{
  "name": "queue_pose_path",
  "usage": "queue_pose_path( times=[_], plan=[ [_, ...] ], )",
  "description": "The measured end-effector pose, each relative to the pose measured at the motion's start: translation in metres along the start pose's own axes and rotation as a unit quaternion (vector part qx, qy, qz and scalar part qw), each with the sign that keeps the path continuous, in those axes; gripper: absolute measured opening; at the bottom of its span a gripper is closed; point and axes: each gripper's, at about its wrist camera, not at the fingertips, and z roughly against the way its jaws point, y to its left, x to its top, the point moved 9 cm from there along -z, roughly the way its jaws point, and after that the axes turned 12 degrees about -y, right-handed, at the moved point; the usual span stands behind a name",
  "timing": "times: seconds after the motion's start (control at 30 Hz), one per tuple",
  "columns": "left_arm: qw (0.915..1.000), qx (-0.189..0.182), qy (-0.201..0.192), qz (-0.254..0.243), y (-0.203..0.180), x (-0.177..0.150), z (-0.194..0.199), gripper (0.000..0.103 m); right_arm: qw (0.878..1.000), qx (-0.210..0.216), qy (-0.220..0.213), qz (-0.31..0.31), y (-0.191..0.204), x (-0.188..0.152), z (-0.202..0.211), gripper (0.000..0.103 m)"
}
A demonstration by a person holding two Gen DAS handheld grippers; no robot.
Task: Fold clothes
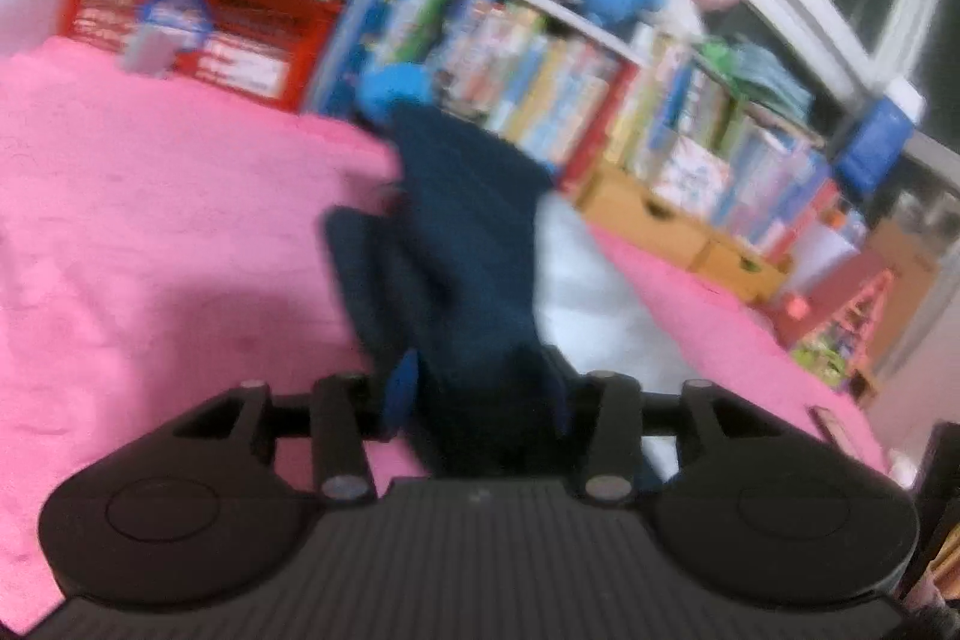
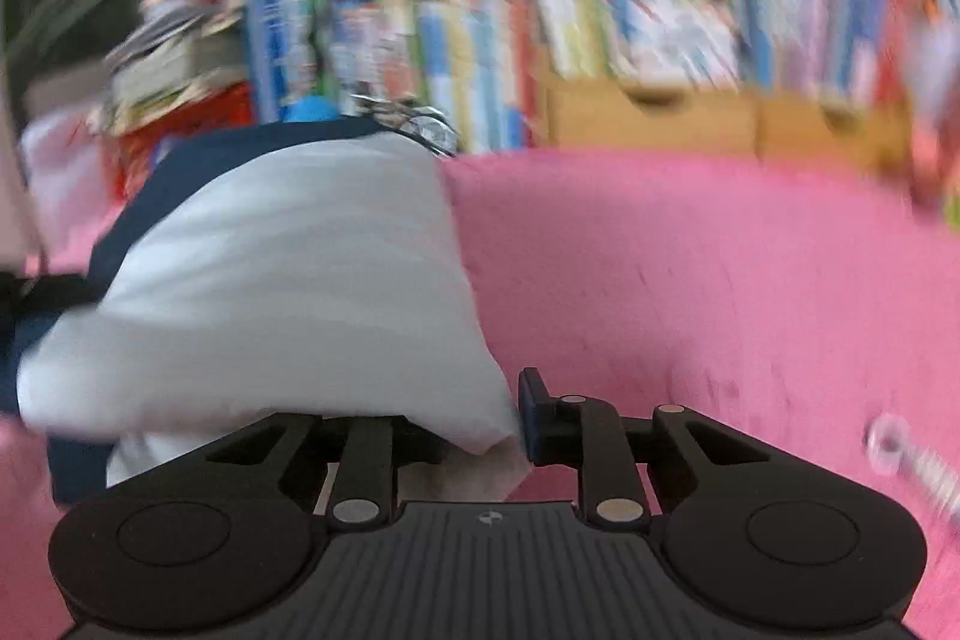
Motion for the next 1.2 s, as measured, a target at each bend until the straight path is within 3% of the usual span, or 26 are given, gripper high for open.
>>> queue_pose_path(
  times=[0.1, 0.17, 0.27, 0.33, 0.43, 0.53, 0.6, 0.73, 0.8, 0.87, 0.97, 1.07, 1.13, 1.2],
  plan=[
    [0.9963, 0.07, -0.031, -0.041, 0.018, 0.013, 0.022, 0.041, 1.0, 0.003, -0.001, 0.002, 0.001, 0.0, 0.0, 0.023],
    [0.9927, 0.054, -0.06, -0.09, -0.002, 0.022, 0.036, 0.041, 1.0, 0.004, -0.003, 0.015, 0.006, -0.001, 0.001, 0.023],
    [0.9774, -0.016, -0.078, -0.196, -0.063, 0.017, 0.047, 0.044, 1.0, 0.007, 0.0, 0.004, 0.006, -0.006, 0.003, 0.023],
    [0.958, -0.078, -0.076, -0.265, -0.109, 0.001, 0.05, 0.049, 1.0, 0.012, 0.005, -0.015, 0.003, -0.007, 0.002, 0.023],
    [0.9175, -0.154, -0.056, -0.362, -0.162, -0.042, 0.045, 0.054, 0.999, 0.018, 0.01, -0.033, 0.0, -0.011, 0.004, 0.025],
    [0.8721, -0.168, -0.034, -0.458, -0.186, -0.086, 0.027, 0.056, 0.999, 0.016, 0.013, -0.04, -0.004, -0.017, 0.009, 0.025],
    [0.8598, -0.138, -0.03, -0.491, -0.182, -0.098, 0.012, 0.055, 0.999, 0.012, 0.006, -0.037, -0.006, -0.019, 0.014, 0.022],
    [0.8755, -0.071, 0.006, -0.478, -0.138, -0.099, -0.006, 0.042, 0.999, -0.001, -0.015, -0.043, -0.011, -0.017, 0.022, 0.021],
    [0.8726, -0.039, 0.017, -0.487, -0.114, -0.099, 0.001, 0.036, 0.998, -0.001, -0.025, -0.051, -0.013, -0.014, 0.024, 0.021],
    [0.8728, -0.029, 0.028, -0.486, -0.097, -0.096, 0.015, 0.031, 0.998, 0.0, -0.03, -0.047, -0.012, -0.013, 0.026, 0.021],
    [0.8824, -0.023, 0.041, -0.468, -0.085, -0.09, 0.036, 0.031, 0.999, -0.002, -0.033, -0.038, -0.01, -0.013, 0.027, 0.021],
    [0.921, -0.048, 0.046, -0.384, -0.084, -0.068, 0.055, 0.032, 0.998, -0.001, -0.026, -0.05, -0.015, -0.013, 0.026, 0.021],
    [0.9523, -0.081, 0.031, -0.292, -0.08, -0.042, 0.07, 0.033, 0.998, 0.001, -0.018, -0.061, -0.019, -0.015, 0.024, 0.021],
    [0.974, -0.108, -0.001, -0.199, -0.075, -0.01, 0.078, 0.033, 0.998, 0.003, -0.011, -0.067, -0.021, -0.017, 0.022, 0.021]
  ],
)
